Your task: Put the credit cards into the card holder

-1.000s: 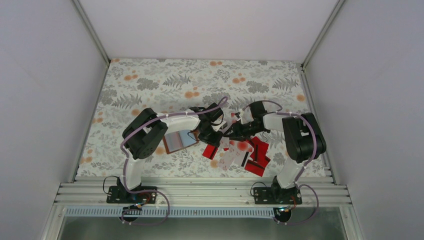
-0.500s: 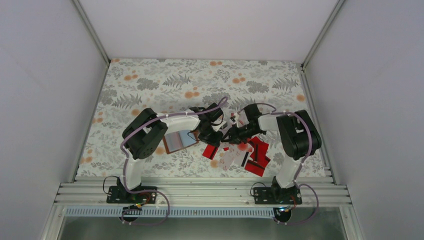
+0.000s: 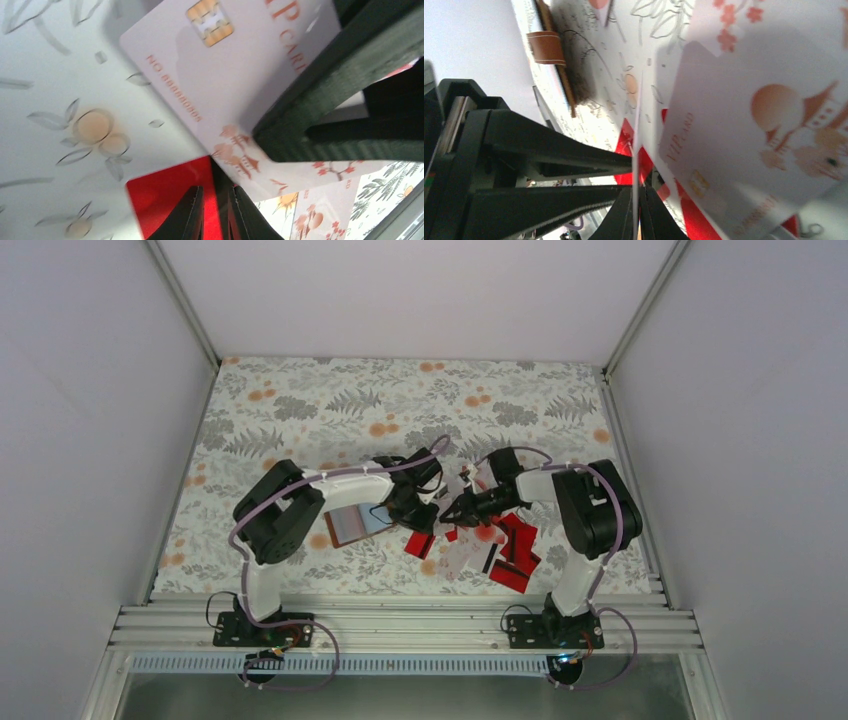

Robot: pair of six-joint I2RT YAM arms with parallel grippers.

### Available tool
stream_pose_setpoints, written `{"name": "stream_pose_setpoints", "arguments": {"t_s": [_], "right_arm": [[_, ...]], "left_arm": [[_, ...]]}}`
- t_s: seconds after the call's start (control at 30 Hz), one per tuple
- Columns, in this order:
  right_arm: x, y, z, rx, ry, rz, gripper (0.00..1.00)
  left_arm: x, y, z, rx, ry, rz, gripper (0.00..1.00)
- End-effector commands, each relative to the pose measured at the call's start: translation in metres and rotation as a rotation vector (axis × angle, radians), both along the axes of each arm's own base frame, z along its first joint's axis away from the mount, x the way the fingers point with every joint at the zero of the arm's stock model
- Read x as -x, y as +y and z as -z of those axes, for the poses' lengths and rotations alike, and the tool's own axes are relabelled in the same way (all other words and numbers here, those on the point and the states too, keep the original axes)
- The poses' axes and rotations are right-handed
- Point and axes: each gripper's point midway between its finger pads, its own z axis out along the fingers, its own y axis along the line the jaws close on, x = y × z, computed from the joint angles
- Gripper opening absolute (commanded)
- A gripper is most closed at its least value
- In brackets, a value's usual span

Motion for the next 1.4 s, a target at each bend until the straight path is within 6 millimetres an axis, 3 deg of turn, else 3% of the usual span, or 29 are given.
{"name": "stream_pose_setpoints", "arguments": {"t_s": [0.0,0.2,0.43,0.67,0.8,0.9,1.17,1.37], "right_arm": [[0.0,0.011,-0.022,-0.111,-0.025,-0.018,0.04],[-0.005,0.016,-0.039,-0.186,-0.044,-0.025,0.04],[-0.025,0.026,-0.088,-0.263,-0.102,-0.02,0.04],[-0.05,0.035,-0.145,-0.317,-0.138,0.005,0.04],[-0.059,0.04,-0.197,-0.363,-0.202,0.012,0.04],[-0.065,0.044,-0.223,-0.383,-0.213,0.02,0.04],[-0.074,0.061,-0.283,-0.438,-0.216,-0.01,0.04],[-0.072,0.081,-0.314,-0.465,-0.222,-0.053,0.04]], "left_arm": [[-0.008,0.019,-0.021,-0.036,-0.048,-0.058,0.15],[-0.017,0.034,-0.06,-0.004,-0.097,-0.122,0.16],[-0.037,0.063,-0.123,0.115,-0.162,-0.245,0.33],[-0.058,0.087,-0.198,0.416,-0.211,-0.319,0.66],[-0.067,0.093,-0.236,0.591,-0.225,-0.323,0.79],[-0.071,0.095,-0.264,0.73,-0.225,-0.321,0.8],[-0.071,0.103,-0.315,0.961,-0.231,-0.256,0.75],[-0.074,0.102,-0.337,1.043,-0.256,-0.227,0.67]]}}
